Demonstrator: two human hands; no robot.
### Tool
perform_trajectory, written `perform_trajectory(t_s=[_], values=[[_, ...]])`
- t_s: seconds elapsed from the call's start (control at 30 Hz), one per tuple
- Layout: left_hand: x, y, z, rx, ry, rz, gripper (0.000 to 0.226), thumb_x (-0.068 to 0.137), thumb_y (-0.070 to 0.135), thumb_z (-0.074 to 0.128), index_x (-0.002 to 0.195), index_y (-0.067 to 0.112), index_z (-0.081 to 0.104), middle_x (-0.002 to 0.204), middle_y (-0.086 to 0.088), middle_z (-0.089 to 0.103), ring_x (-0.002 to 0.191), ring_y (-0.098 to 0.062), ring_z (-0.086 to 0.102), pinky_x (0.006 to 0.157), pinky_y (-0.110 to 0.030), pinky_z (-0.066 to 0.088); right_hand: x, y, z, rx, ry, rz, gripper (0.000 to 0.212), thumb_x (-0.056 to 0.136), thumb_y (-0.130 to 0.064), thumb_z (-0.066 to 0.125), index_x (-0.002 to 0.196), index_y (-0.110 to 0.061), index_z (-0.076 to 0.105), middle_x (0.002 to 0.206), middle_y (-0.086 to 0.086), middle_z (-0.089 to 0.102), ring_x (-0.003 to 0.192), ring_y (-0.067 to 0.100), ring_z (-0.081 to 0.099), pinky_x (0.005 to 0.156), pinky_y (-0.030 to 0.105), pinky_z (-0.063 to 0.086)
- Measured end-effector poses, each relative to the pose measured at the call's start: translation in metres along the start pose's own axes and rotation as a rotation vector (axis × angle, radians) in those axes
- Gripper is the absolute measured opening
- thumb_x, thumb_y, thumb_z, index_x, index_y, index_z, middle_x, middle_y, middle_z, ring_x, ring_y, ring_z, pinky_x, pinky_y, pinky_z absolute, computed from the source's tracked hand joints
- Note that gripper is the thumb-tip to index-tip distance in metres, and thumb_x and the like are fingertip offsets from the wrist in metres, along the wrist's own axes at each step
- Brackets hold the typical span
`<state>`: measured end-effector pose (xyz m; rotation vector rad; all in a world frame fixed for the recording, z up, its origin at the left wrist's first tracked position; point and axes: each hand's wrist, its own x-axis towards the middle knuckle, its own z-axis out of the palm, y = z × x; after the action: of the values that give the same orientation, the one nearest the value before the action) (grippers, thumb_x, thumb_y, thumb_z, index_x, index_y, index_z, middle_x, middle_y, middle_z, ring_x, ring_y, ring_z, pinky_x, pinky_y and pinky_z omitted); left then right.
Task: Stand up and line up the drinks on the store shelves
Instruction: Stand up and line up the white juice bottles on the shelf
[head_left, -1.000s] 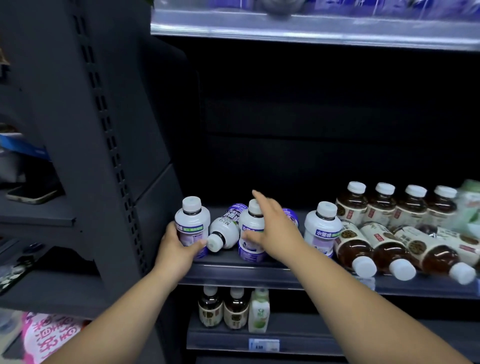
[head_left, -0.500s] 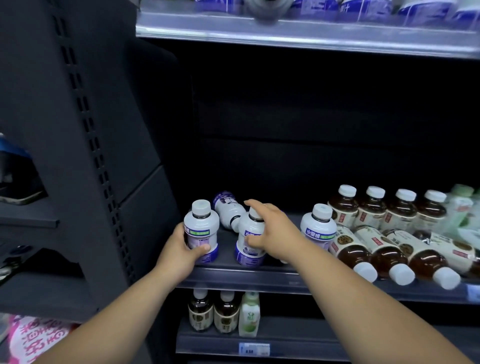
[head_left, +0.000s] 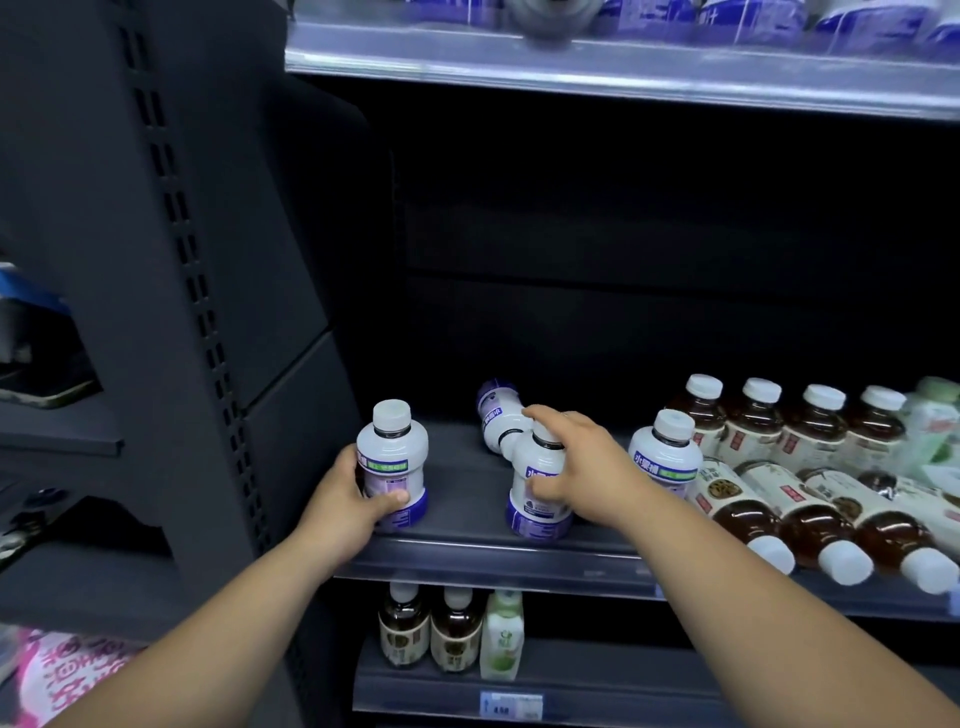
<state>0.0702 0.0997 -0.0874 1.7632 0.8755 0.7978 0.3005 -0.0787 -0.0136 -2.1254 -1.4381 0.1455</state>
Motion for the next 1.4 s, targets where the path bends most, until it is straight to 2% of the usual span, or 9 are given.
perform_trajectory(t_s=[0.23, 0.4, 0.5, 0.57, 0.63, 0.77, 1.03, 1.2, 1.4], values=[[0.008, -0.003, 0.01, -0.054, 0.019, -0.011, 0.06, 0.078, 0.007, 0.082, 0.127, 0.024, 0.052, 0.116, 0.006, 0.067, 0.106, -0.013, 0.064, 0.095, -0.034, 0.049, -0.018, 0.039, -0.034, -0.029, 0.026, 0.106, 0.086, 0.074, -0.026, 0.082, 0.148, -0.041, 0.039, 0.129, -0.005, 0.048, 0.119, 0.015, 0.048, 0.091, 0.02, 0.033], [0.012, -0.004, 0.013, -0.057, 0.032, -0.026, 0.07, 0.067, 0.017, 0.09, 0.125, 0.028, 0.053, 0.116, 0.008, 0.068, 0.106, -0.012, 0.065, 0.095, -0.039, 0.051, -0.015, 0.031, -0.032, -0.034, 0.003, 0.113, 0.094, 0.072, -0.048, 0.083, 0.151, -0.042, 0.032, 0.145, 0.0, 0.038, 0.132, 0.017, 0.042, 0.105, 0.027, 0.036], [0.014, 0.001, 0.015, -0.009, 0.047, -0.006, 0.071, 0.066, 0.018, 0.091, 0.124, 0.026, 0.052, 0.114, 0.011, 0.065, 0.101, -0.007, 0.062, 0.091, -0.032, 0.047, -0.011, 0.008, -0.023, -0.196, 0.125, -0.009, 0.092, 0.075, -0.055, 0.078, 0.153, -0.037, 0.033, 0.159, 0.005, 0.025, 0.149, 0.025, 0.02, 0.122, 0.038, 0.02], [0.015, 0.004, 0.015, 0.012, 0.051, 0.004, 0.07, 0.068, 0.012, 0.09, 0.126, 0.021, 0.052, 0.113, 0.009, 0.065, 0.102, -0.008, 0.062, 0.089, -0.03, 0.045, -0.009, -0.014, -0.016, -0.209, 0.222, -0.149, 0.084, 0.08, -0.048, 0.077, 0.152, -0.031, 0.038, 0.161, 0.006, 0.025, 0.152, 0.025, 0.013, 0.123, 0.031, 0.007], [0.017, 0.005, 0.013, 0.023, 0.045, 0.011, 0.07, 0.066, 0.012, 0.091, 0.124, 0.023, 0.053, 0.112, 0.01, 0.066, 0.102, -0.009, 0.063, 0.09, -0.03, 0.046, -0.002, -0.033, -0.003, -0.101, 0.238, -0.198, 0.078, 0.082, -0.042, 0.077, 0.15, -0.03, 0.041, 0.159, 0.004, 0.028, 0.149, 0.021, 0.02, 0.119, 0.024, 0.01], [0.02, 0.003, 0.01, 0.024, 0.022, 0.005, 0.068, 0.065, 0.012, 0.091, 0.119, 0.027, 0.054, 0.11, 0.012, 0.067, 0.101, -0.005, 0.063, 0.09, -0.031, 0.048, 0.024, -0.042, 0.043, 0.235, 0.23, 0.031, 0.084, 0.08, -0.041, 0.077, 0.151, -0.038, 0.032, 0.157, 0.002, 0.025, 0.143, 0.02, 0.03, 0.117, 0.035, 0.029], [0.022, 0.001, 0.009, -0.004, -0.003, 0.04, 0.062, 0.066, 0.013, 0.091, 0.107, 0.039, 0.053, 0.108, 0.015, 0.067, 0.1, -0.002, 0.063, 0.083, -0.026, 0.047, 0.083, -0.019, 0.09, 0.331, 0.397, 0.604, 0.097, 0.088, -0.039, 0.073, 0.159, -0.029, 0.007, 0.164, 0.017, -0.002, 0.15, 0.037, 0.012, 0.118, 0.04, 0.019], [0.022, -0.004, 0.008, -0.035, -0.019, 0.051, 0.062, 0.067, 0.013, 0.09, 0.107, 0.043, 0.053, 0.109, 0.015, 0.068, 0.101, 0.0, 0.064, 0.086, -0.026, 0.048, 0.105, 0.013, 0.116, 0.258, 0.518, 0.679, 0.079, 0.083, -0.04, 0.075, 0.147, -0.026, 0.03, 0.153, 0.01, 0.018, 0.137, 0.04, 0.035, 0.114, 0.049, 0.032], [0.021, -0.004, 0.011, -0.106, 0.002, 0.021, 0.062, 0.068, 0.012, 0.089, 0.112, 0.036, 0.053, 0.112, 0.011, 0.068, 0.099, 0.002, 0.064, 0.086, -0.023, 0.048, 0.096, 0.01, 0.111, 0.236, 0.516, 0.586, 0.053, 0.089, -0.02, 0.07, 0.136, -0.024, 0.046, 0.135, 0.007, 0.033, 0.102, 0.03, 0.054, 0.101, 0.036, 0.043]])
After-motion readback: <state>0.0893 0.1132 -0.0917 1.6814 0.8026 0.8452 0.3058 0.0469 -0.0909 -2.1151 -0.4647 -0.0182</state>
